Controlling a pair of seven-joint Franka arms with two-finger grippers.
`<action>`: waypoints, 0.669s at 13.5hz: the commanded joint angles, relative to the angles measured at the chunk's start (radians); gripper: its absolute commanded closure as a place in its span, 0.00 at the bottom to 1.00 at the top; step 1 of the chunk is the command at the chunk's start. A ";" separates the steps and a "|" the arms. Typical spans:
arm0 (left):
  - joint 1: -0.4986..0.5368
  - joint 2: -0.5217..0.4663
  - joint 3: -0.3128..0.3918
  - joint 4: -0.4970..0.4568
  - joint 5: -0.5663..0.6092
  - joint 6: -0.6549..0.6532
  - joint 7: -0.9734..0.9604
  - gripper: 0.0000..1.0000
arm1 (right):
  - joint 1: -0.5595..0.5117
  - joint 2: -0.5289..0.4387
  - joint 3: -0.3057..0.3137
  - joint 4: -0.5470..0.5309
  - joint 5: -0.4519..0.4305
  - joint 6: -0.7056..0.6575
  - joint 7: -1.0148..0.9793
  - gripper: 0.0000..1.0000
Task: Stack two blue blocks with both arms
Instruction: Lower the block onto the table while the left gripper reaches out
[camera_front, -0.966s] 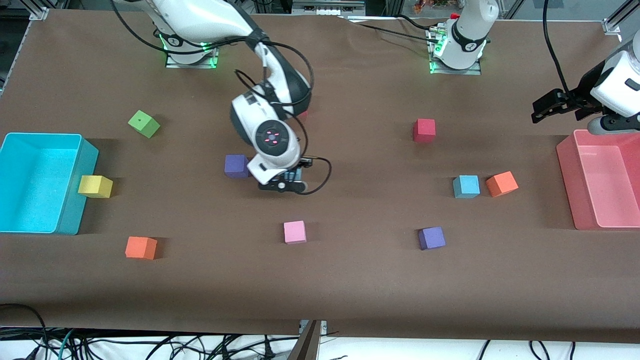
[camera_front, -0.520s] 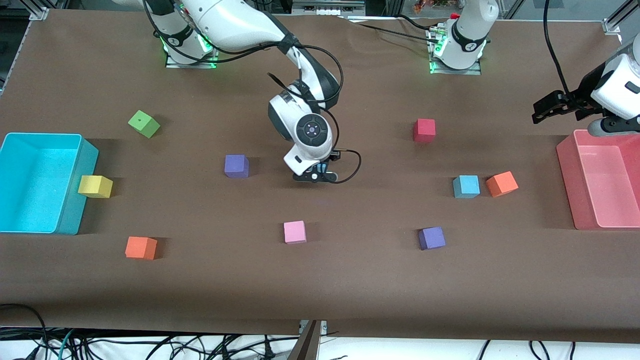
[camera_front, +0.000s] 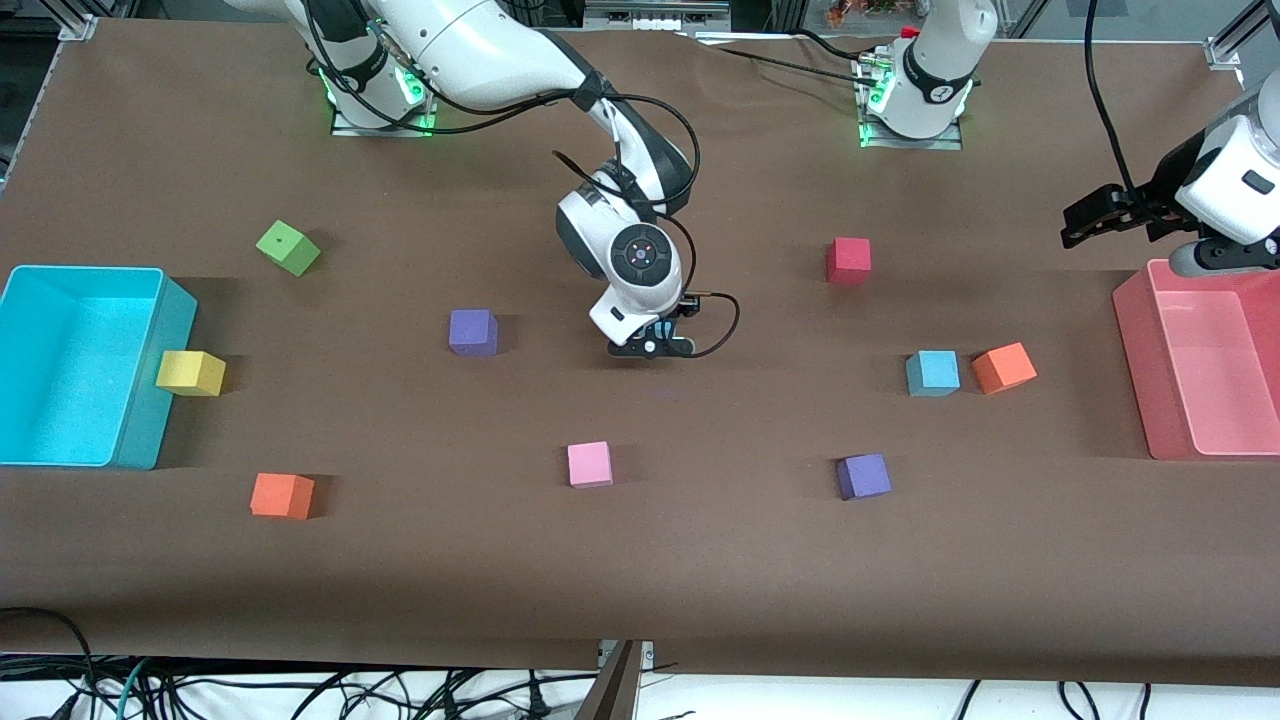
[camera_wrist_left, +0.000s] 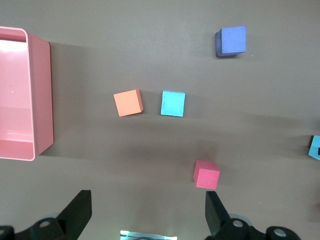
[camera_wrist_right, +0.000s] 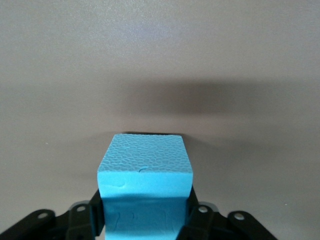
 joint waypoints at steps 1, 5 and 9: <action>0.001 -0.023 -0.002 -0.028 0.027 0.015 0.009 0.00 | 0.003 0.017 0.006 0.029 0.006 0.028 0.008 0.00; 0.001 -0.021 0.000 -0.054 0.027 0.037 0.009 0.00 | 0.003 0.013 0.006 0.031 0.006 0.035 0.003 0.00; 0.002 -0.021 0.000 -0.098 0.032 0.106 0.009 0.00 | -0.017 -0.033 -0.009 0.051 0.005 -0.034 -0.045 0.00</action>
